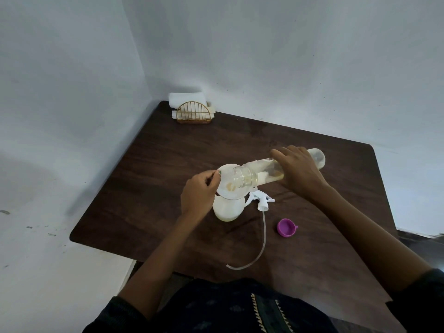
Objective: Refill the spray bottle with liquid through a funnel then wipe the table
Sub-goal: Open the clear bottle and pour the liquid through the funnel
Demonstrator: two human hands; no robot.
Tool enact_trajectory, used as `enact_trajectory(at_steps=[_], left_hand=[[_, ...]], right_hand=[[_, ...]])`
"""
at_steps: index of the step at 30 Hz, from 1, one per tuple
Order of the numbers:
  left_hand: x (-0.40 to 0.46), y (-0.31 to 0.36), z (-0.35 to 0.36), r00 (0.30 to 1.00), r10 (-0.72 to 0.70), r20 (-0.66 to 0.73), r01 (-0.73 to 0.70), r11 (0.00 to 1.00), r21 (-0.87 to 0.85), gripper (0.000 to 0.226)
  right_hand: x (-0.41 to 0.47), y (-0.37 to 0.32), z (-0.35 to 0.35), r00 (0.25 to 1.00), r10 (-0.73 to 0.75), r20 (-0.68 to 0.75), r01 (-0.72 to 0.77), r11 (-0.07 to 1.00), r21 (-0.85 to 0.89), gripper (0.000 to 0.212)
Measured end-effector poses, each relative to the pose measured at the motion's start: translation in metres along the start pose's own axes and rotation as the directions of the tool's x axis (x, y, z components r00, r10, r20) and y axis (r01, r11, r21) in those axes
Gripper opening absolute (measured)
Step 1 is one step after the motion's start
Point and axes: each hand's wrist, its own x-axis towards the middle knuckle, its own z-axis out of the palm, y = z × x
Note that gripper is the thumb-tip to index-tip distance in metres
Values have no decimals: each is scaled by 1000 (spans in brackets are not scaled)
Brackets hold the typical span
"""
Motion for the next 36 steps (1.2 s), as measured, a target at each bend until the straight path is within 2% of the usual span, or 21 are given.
enact_trajectory(at_steps=[10, 24, 32, 36], left_hand=[[1, 0, 2, 1000, -17, 2, 17, 1000, -2, 43], [-1, 2, -1, 1000, -29, 11, 29, 1000, -2, 37], [0, 2, 0, 999, -51, 15, 52, 999, -17, 43], [-1, 3, -1, 999, -42, 11, 42, 999, -16, 39]], right_hand=[[0, 0, 0, 1000, 12, 17, -12, 1000, -10, 45], [0, -2, -3, 1000, 12, 10, -12, 1000, 1, 45], [-1, -2, -3, 1000, 11, 12, -11, 1000, -3, 47], [0, -2, -3, 1000, 13, 11, -13, 1000, -1, 47]])
